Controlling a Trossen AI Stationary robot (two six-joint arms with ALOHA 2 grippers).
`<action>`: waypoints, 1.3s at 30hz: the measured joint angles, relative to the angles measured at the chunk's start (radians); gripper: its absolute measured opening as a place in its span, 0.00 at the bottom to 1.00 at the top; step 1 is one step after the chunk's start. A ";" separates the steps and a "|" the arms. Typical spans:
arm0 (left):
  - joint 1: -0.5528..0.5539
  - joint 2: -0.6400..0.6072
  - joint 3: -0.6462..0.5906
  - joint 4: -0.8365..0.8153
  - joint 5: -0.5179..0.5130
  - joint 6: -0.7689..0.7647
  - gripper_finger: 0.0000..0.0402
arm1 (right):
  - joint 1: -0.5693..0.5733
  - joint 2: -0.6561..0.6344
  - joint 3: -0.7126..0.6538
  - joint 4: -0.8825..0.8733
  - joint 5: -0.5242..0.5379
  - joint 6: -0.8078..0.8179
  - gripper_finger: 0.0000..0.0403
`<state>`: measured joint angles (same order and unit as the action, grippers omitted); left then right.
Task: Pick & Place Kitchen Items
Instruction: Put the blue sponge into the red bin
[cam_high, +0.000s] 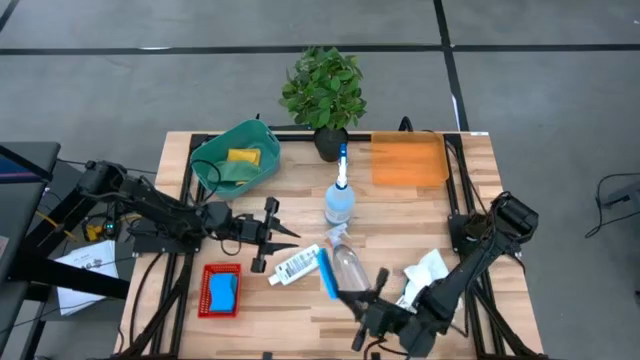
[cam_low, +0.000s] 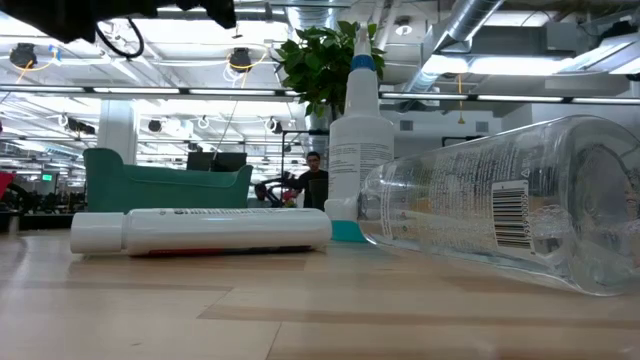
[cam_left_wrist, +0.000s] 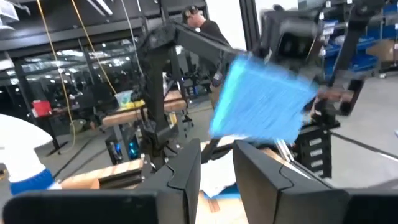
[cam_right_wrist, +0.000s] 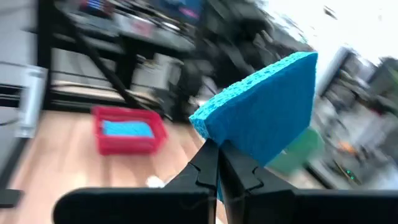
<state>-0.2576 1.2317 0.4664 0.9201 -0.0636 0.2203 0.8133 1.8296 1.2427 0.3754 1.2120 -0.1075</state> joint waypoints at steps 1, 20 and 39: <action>-0.005 0.000 0.000 -0.009 0.000 0.000 0.22 | -0.009 -0.003 0.000 0.051 -0.037 -0.073 0.00; -0.220 -0.143 -0.025 -0.071 -0.219 0.189 0.23 | -0.183 -0.041 -0.001 0.104 -0.482 -0.014 0.00; -0.194 -0.137 -0.025 -0.014 -0.196 0.164 0.42 | -0.232 -0.041 -0.001 0.127 -0.535 -0.058 0.00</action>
<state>-0.4519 1.0950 0.4412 0.9062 -0.2596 0.3847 0.5812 1.7882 1.2415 0.5022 0.6766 -0.1650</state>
